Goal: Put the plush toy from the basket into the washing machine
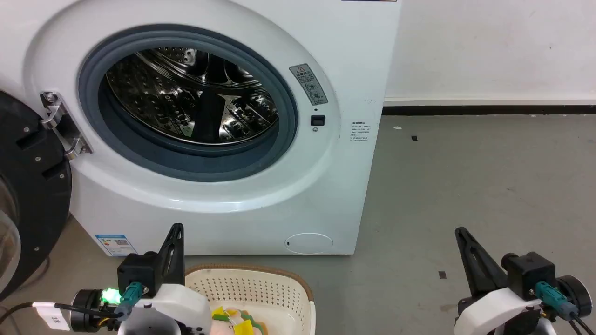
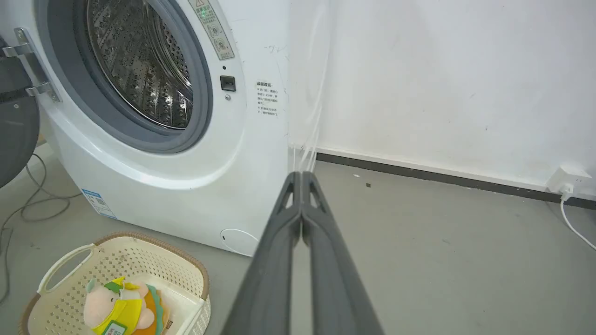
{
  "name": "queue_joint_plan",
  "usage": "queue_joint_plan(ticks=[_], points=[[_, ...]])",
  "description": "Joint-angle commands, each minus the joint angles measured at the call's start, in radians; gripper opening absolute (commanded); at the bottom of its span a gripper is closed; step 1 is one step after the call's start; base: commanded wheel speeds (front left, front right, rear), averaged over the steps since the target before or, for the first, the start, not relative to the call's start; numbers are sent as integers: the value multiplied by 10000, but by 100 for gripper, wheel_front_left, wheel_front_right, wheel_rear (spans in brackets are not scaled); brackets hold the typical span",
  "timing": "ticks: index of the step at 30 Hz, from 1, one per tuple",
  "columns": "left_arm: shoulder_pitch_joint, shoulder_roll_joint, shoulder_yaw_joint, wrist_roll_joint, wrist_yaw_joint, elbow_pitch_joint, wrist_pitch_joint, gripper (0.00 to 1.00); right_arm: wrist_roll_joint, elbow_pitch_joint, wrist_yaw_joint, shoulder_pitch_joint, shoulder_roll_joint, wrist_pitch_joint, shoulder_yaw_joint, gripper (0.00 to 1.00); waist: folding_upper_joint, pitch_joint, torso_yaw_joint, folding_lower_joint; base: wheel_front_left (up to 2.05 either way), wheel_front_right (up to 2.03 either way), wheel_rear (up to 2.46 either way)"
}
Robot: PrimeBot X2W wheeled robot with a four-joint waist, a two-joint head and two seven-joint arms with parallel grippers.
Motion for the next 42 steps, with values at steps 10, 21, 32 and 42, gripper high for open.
queue_joint_plan(ticks=[10, 21, 32, 42], points=[[57, 1, -11, 20, -57, -43, 3, 0, -78, 24, 6, -122, -4, 16, -1, 0, 0, 0, 0, 0, 0, 0, 0], [57, 1, -11, 20, -57, -43, 3, 0, -78, 24, 6, -122, -4, 16, -1, 0, 0, 0, 0, 0, 0, 0, 0], [-40, 0, -70, -42, 171, 59, -155, 100, 156, -79, 0, -10, 0, -154, -120, 100, 0, 44, 4, 0, 0, 0, 0], [-454, 33, -235, -99, 106, 607, -363, 100, 369, -273, 1, -114, -1, -361, -277, 100, 0, 326, 14, 0, 0, 0, 0]])
